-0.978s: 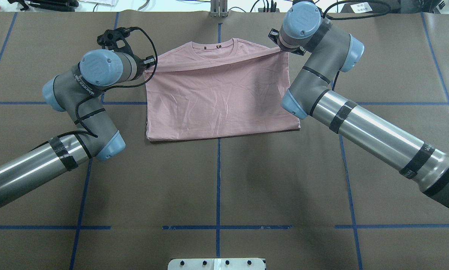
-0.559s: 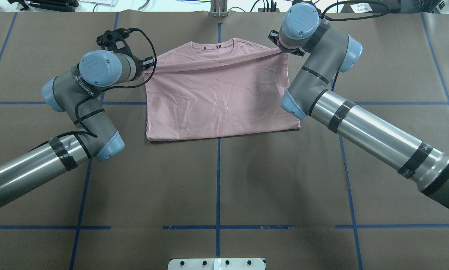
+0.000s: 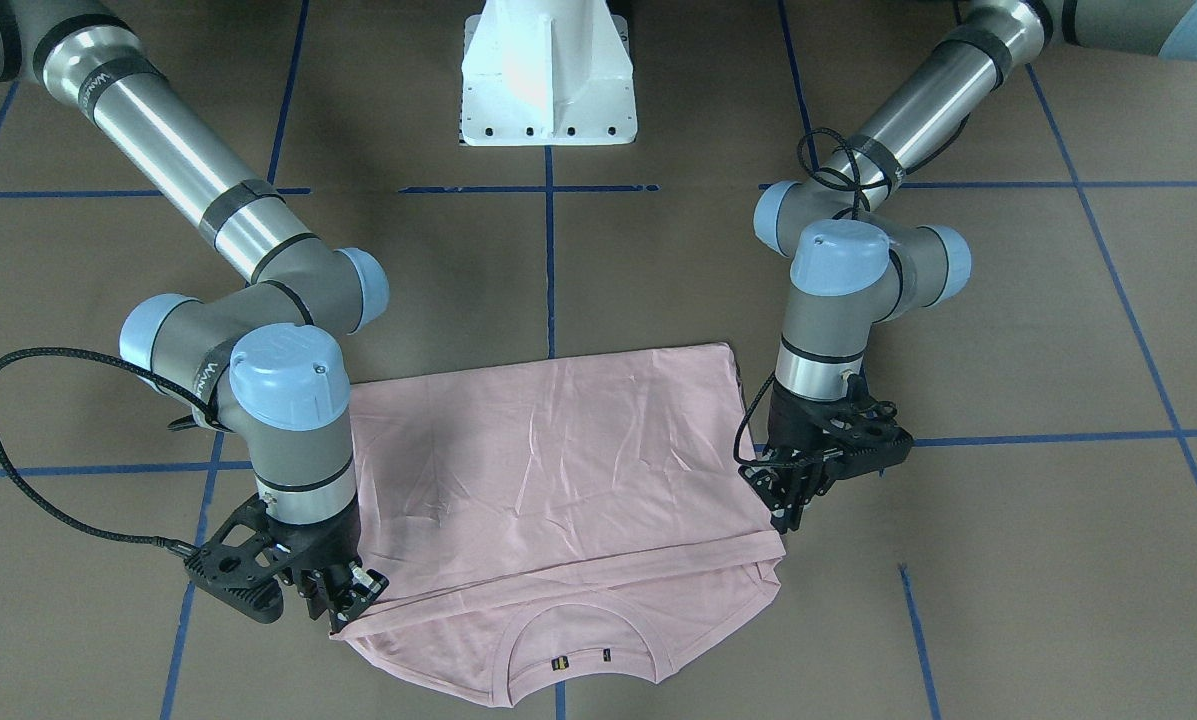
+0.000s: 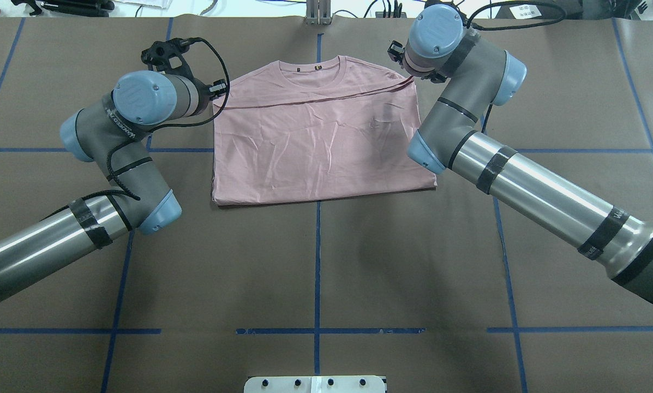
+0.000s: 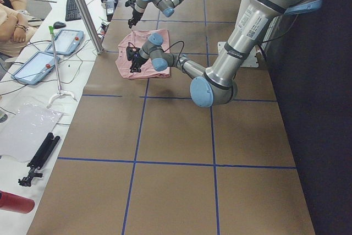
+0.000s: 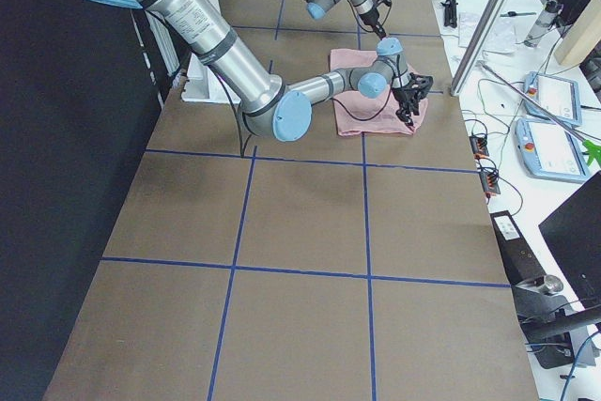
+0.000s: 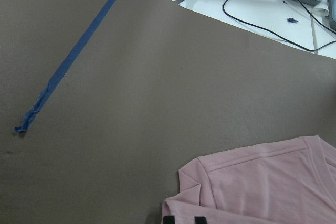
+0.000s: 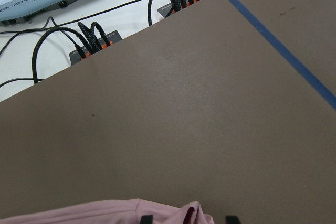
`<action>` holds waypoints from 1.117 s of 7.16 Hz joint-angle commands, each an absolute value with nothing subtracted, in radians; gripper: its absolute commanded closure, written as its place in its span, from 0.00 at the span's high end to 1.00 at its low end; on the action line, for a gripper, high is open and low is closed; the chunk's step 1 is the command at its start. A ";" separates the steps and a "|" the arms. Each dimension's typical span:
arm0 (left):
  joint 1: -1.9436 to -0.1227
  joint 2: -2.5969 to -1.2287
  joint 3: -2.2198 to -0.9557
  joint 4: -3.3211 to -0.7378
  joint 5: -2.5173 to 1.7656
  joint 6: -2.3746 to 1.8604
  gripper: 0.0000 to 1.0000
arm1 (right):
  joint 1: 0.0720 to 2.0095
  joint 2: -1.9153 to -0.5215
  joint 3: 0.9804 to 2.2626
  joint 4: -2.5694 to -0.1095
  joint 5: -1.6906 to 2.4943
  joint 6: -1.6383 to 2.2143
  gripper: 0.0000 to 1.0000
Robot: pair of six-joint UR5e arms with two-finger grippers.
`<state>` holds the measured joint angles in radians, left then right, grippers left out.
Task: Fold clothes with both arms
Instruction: 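Lay the hem down near the collar and release with both grippers, then move the right gripper down to the folded shirt's side edge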
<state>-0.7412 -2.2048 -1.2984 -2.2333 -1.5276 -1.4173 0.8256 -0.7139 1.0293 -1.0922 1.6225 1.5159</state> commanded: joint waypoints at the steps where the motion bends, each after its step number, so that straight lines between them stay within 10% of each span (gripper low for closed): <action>1: -0.744 -2.201 -1.341 -2.235 -1.528 -1.416 0.32 | 0.830 -0.811 1.206 -1.101 1.631 1.532 0.61; 6: -0.739 -2.187 -1.347 -2.292 -1.531 -1.424 0.33 | 0.661 -1.215 1.683 -1.179 1.671 1.699 0.75; 8: -0.736 -2.183 -1.344 -2.292 -1.531 -1.424 0.34 | 0.588 -1.194 1.677 -1.203 1.655 1.813 0.76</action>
